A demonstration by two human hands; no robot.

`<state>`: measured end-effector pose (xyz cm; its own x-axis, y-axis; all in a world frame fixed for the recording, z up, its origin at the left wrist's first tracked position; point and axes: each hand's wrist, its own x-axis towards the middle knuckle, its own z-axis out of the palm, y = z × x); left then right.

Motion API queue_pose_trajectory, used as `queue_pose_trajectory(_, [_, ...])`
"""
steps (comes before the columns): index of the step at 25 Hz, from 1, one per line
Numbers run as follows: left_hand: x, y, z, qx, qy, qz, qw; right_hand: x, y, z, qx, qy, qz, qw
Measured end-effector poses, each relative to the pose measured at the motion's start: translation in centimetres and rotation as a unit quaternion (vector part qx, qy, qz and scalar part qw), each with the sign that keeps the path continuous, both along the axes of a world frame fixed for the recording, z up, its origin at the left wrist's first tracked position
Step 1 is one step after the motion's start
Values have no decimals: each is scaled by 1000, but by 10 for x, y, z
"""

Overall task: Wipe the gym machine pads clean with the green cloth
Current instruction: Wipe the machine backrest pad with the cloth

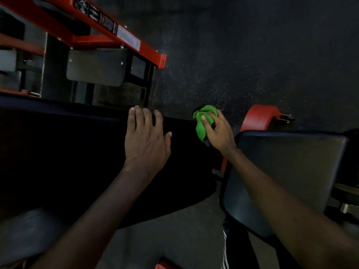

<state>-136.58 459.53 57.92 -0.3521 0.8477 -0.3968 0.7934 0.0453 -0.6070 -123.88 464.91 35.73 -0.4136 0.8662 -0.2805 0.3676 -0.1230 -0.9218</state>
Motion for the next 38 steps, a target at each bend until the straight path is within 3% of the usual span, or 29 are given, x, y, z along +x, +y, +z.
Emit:
queue_pose_trajectory(3, [3, 0, -2, -5, -1, 2, 1000, 18, 10, -21, -86, -53, -27, 994])
queue_pose_trajectory(11, [5, 5, -14, -13, 4, 13, 1000, 4, -5, -10, -8, 20, -12, 1000])
queue_pose_trajectory(16, [1, 3, -14, -15, -1, 3, 1000, 8, 10, -22, -117, -53, -44, 991])
queue_pose_trajectory(20, [-1, -2, 6, 22, -42, -21, 999, -1, 10, 11, -121, -59, -82, 988])
queue_pose_trajectory(24, [-5, -12, 60, 102, -50, -47, 992, -21, 0, 72, -77, -34, -57, 995])
queue_pose_trajectory(29, [-44, -40, 156, 184, 23, -10, 983, -72, -10, 193, 13, 63, -19, 998])
queue_pose_trajectory(33, [-79, -81, 208, 216, 50, 1, 975, -120, -22, 291, 85, 116, 8, 990])
queue_pose_trajectory(38, [-115, -128, 265, 320, 77, 11, 944, -172, -29, 403, 172, 189, 49, 965])
